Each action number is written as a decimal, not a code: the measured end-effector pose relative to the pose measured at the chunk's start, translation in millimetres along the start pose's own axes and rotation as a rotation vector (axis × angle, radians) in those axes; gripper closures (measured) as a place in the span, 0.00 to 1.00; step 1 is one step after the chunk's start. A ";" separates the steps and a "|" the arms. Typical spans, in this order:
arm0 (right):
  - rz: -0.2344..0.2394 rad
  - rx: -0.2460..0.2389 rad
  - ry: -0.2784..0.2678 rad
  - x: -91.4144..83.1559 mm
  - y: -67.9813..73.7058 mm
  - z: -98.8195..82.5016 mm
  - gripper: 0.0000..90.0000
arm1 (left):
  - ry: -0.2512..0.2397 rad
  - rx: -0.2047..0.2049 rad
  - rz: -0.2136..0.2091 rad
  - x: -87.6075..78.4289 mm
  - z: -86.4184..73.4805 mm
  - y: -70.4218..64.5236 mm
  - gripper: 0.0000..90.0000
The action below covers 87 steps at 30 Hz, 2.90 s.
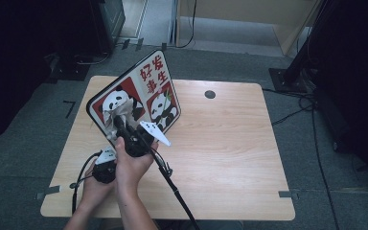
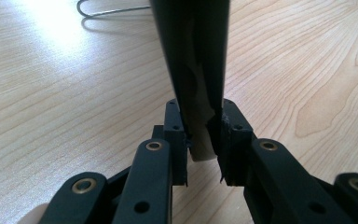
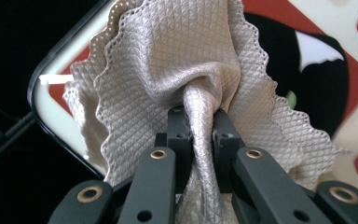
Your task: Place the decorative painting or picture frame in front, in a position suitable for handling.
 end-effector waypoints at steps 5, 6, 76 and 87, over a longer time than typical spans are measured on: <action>-0.073 0.070 0.060 -3.6 -41.7 -18.8 0.91 | -0.001 -0.002 0.004 0.1 0.0 -0.8 0.86; -0.106 0.073 0.072 -3.8 -52.0 -23.5 0.91 | -0.001 -0.002 0.004 0.1 0.0 -0.9 0.86; -0.383 0.026 0.253 3.0 -148.6 -31.5 0.90 | 0.026 -0.014 -0.021 -22.6 16.6 3.1 0.80; -0.381 0.024 0.244 2.6 -149.7 -33.0 0.90 | -0.055 -0.075 -0.050 -65.8 42.6 6.5 0.79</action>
Point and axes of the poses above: each handheld gripper's, and its own axes: x roughly forward along the jaws, z roughly out of its top, y roughly to its left, the point moved 2 cm from there along x, roughly forward along the jaws, and after that the axes turned 13 degrees about y, right-handed, at the moved point
